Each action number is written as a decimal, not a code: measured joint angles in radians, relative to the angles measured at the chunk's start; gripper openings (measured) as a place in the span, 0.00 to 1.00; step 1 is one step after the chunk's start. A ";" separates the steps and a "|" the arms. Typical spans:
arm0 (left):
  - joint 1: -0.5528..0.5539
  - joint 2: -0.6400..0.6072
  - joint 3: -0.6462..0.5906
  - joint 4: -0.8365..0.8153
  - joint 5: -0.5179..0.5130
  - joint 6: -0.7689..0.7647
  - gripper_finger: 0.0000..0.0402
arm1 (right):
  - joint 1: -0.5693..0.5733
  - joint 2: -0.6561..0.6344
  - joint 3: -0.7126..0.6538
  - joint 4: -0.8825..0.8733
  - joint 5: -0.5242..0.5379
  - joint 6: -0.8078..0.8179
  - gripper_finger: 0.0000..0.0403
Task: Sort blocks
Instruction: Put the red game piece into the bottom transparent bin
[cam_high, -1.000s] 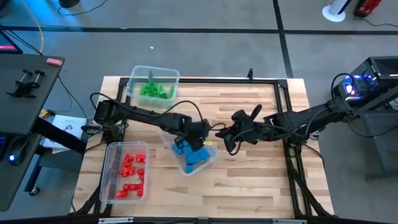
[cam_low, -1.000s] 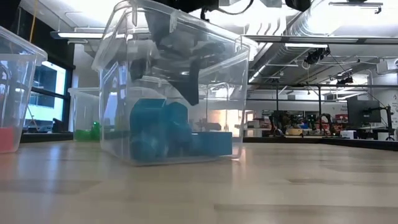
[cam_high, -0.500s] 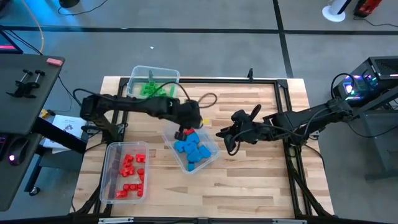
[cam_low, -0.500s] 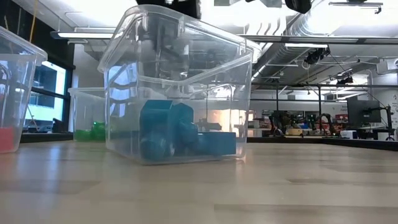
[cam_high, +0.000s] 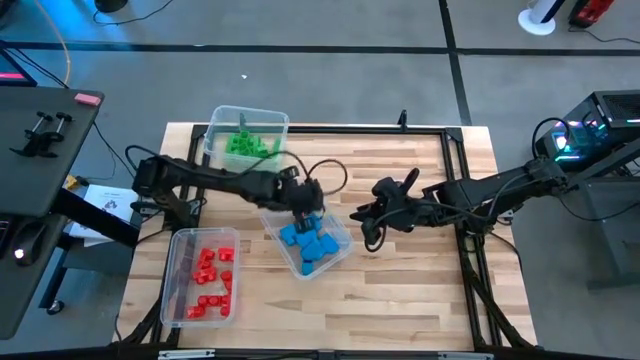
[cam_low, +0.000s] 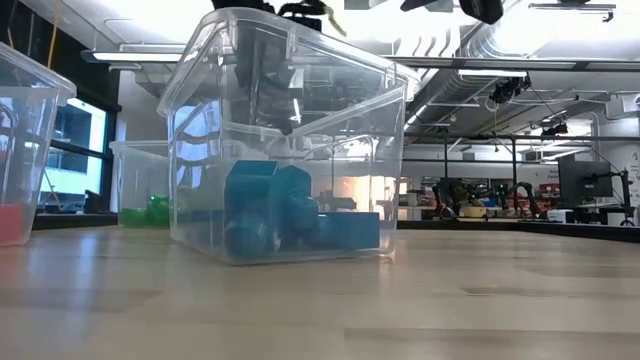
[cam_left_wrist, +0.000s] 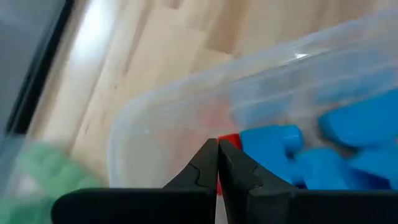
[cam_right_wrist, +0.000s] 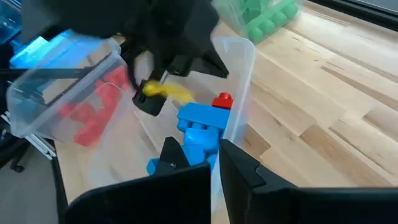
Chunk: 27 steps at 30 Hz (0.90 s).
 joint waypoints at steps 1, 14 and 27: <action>-0.014 0.003 -0.012 0.003 -0.041 -0.046 0.00 | 0.000 0.000 0.000 -0.008 0.000 0.000 0.00; -0.034 0.096 -0.068 0.150 0.028 -0.275 0.00 | -0.012 0.000 -0.001 -0.036 0.018 -0.040 0.00; -0.062 0.135 -0.070 0.081 0.001 -0.385 0.00 | -0.044 0.000 -0.001 -0.044 0.018 -0.068 0.00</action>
